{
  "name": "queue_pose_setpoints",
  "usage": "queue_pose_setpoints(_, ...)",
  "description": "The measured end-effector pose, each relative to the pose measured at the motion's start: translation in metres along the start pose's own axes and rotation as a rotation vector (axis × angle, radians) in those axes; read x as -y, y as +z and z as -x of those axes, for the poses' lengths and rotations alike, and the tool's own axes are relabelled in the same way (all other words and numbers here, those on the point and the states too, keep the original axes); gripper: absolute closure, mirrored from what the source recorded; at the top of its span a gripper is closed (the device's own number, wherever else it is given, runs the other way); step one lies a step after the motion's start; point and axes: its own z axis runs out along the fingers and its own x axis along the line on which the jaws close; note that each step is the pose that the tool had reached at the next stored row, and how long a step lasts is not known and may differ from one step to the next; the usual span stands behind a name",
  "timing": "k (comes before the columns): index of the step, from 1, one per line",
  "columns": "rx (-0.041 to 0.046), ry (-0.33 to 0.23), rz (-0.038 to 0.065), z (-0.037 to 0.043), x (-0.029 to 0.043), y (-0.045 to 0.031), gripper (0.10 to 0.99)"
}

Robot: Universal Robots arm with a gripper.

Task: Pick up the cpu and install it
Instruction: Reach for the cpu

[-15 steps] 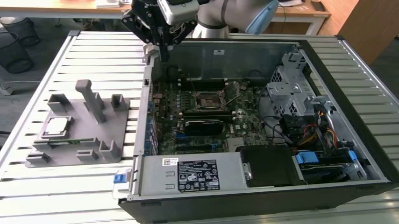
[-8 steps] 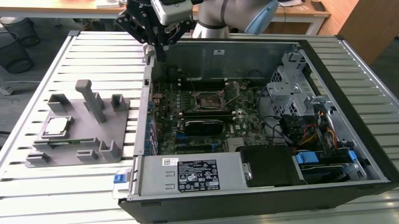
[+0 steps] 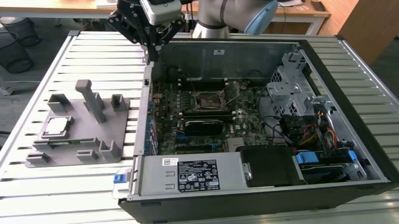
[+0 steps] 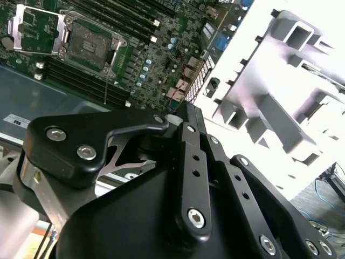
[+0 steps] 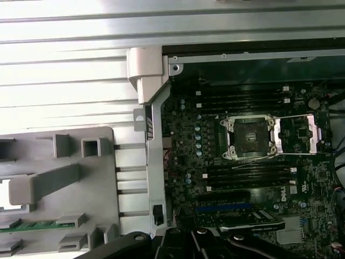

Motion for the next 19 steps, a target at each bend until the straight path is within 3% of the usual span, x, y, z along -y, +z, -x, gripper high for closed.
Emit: queue_pose_setpoints(19,-0.0001,0.0,0.0,-0.0251,0.0019,-0.0004,0.98)
